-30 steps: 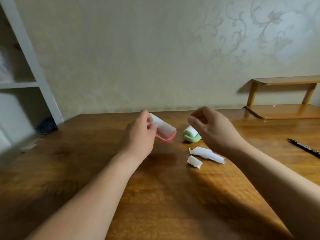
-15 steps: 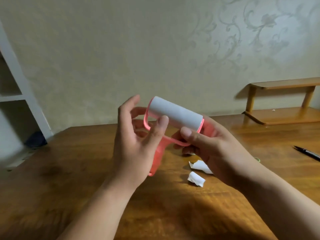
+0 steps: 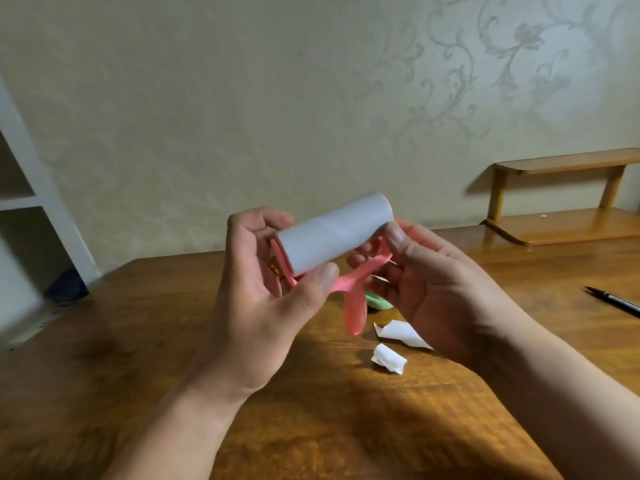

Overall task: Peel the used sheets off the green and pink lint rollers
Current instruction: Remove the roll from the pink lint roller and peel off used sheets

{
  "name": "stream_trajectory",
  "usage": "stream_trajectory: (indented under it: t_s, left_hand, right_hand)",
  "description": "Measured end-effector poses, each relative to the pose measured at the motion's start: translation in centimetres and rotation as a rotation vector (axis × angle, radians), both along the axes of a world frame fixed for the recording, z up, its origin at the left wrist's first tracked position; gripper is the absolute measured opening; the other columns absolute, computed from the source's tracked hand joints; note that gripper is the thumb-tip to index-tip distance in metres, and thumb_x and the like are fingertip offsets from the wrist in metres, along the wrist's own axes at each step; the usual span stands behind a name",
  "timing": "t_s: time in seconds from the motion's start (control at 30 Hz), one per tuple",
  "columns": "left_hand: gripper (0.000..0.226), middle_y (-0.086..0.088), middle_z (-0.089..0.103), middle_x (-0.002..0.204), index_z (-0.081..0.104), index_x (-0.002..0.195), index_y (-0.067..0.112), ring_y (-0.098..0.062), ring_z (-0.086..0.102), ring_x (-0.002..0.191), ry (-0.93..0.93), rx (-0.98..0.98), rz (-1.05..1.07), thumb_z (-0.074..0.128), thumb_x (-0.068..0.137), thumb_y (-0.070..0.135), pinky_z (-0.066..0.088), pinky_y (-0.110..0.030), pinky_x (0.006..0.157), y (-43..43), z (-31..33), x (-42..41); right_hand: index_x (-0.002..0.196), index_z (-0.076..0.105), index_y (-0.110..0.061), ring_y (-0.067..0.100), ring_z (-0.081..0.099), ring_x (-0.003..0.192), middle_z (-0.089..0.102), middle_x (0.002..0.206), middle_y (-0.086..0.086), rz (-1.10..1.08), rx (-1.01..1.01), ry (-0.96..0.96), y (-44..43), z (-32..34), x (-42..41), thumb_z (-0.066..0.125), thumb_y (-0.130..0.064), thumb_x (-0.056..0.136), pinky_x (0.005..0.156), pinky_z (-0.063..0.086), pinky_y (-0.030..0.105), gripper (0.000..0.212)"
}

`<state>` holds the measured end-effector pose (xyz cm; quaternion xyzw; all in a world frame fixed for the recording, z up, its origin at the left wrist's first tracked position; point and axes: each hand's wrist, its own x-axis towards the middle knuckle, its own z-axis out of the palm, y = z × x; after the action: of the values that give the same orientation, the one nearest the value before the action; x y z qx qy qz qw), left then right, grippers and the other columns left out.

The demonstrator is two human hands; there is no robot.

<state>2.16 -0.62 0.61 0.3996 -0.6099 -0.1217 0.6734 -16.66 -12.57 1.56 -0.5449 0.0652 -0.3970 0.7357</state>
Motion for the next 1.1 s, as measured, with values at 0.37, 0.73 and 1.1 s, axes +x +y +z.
stream_trajectory:
  t_s: [0.37,0.73,1.1]
  left_hand:
    - [0.041,0.012,0.069,0.127,0.063,0.137,0.042,-0.019,0.071,0.118,-0.165,-0.009,0.249,0.074,0.098,0.039,0.057,-0.018,0.090,0.3,-0.1,-0.5]
    - [0.046,0.005,0.081,0.115,0.075,0.137,0.029,-0.009,0.076,0.104,-0.031,0.218,0.090,0.061,0.102,0.057,0.057,-0.027,0.085,1.1,1.0,-1.3]
    - [0.055,0.000,0.063,0.134,0.062,0.148,0.016,-0.018,0.067,0.125,-0.273,-0.022,0.519,0.084,0.100,0.029,0.061,-0.029,0.098,0.3,-0.3,-2.2]
  right_hand:
    - [0.119,0.069,-0.004,0.034,0.072,0.074,0.063,0.099,0.021,0.053,-0.031,0.021,0.5,-0.4,0.4,0.062,-0.024,0.106,0.066,0.051,0.036,0.025]
    - [0.123,0.070,-0.008,0.022,0.046,0.067,0.063,0.092,0.011,0.086,-0.202,0.030,0.0,-0.3,-0.1,0.061,-0.023,0.105,0.059,0.028,0.036,0.025]
    - [0.123,0.073,-0.014,0.021,0.077,0.094,0.081,0.104,0.011,-0.221,-0.177,0.064,0.0,-1.0,0.1,0.085,-0.037,0.087,0.083,0.062,0.032,0.044]
